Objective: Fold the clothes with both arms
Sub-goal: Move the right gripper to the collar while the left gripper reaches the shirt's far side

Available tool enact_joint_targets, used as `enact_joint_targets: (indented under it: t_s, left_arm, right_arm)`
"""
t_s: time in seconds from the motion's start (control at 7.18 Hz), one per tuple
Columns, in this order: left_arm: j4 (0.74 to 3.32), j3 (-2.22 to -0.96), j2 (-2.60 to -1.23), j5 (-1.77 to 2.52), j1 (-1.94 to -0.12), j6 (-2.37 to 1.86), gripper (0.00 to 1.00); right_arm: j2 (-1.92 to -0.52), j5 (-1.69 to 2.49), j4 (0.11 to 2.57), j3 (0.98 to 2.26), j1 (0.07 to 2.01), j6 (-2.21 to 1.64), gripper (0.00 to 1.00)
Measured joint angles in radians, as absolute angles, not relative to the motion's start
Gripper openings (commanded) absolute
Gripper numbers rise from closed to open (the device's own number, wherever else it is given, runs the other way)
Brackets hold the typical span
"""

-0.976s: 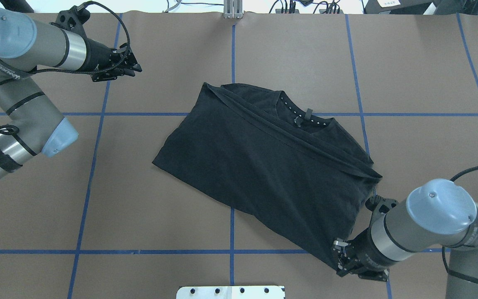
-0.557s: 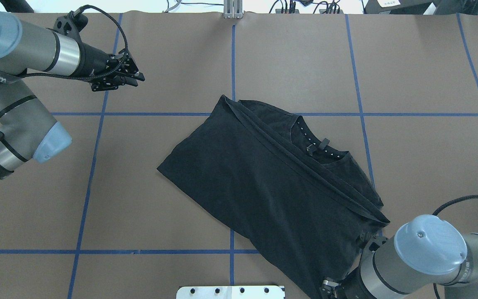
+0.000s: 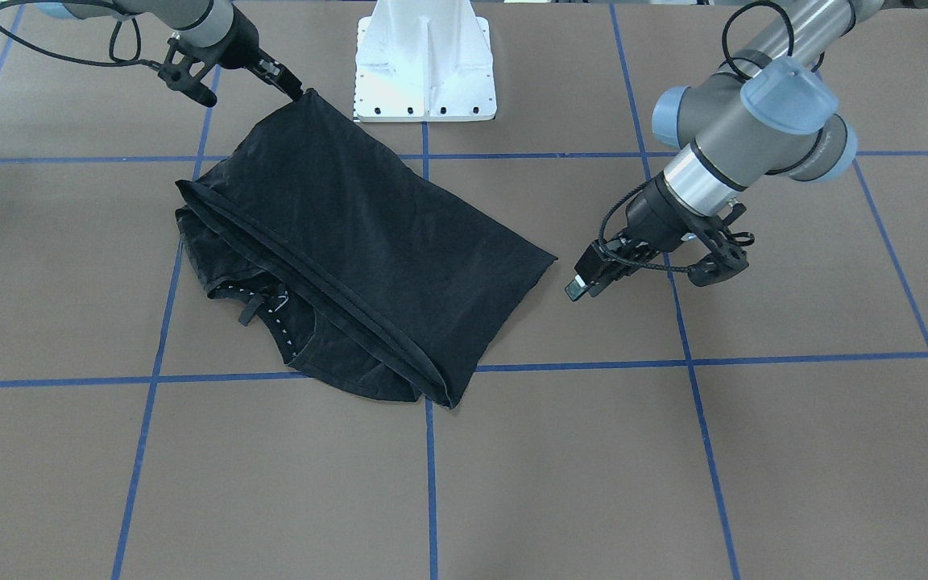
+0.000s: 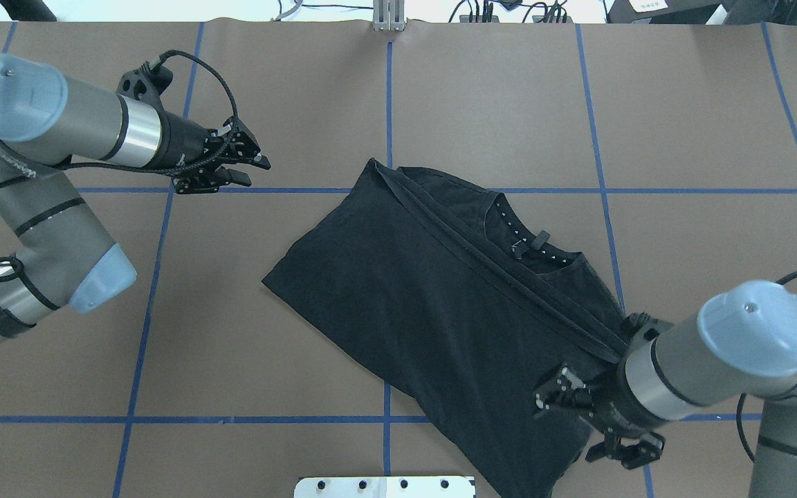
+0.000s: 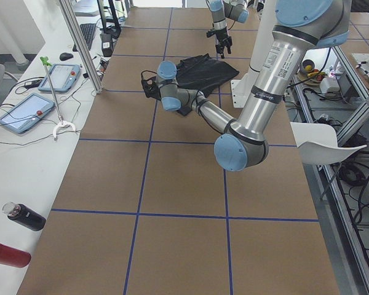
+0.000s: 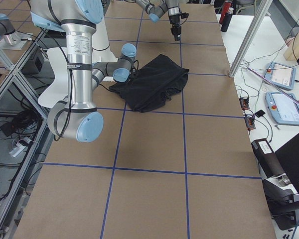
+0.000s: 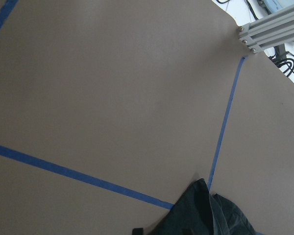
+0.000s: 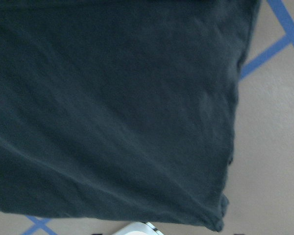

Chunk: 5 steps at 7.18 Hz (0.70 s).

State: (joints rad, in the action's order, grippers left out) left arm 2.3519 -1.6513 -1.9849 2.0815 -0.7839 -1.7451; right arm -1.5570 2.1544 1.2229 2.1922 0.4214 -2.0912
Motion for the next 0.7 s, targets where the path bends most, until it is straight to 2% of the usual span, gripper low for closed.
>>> enact_joint_targets:
  t_s: [0.42, 0.7]
  left_arm:
    - [2.126, -1.754, -1.933, 1.896, -0.609, -1.755, 0.69]
    - [2.083, -1.763, -1.922, 1.793, -0.525, -1.756, 0.66]
  right_arm:
    - [-1.436, 2.166, 1.227, 2.066, 0.703, -1.961, 1.0]
    - [-1.377, 2.157, 1.227, 1.997, 0.761, -1.907, 1.0]
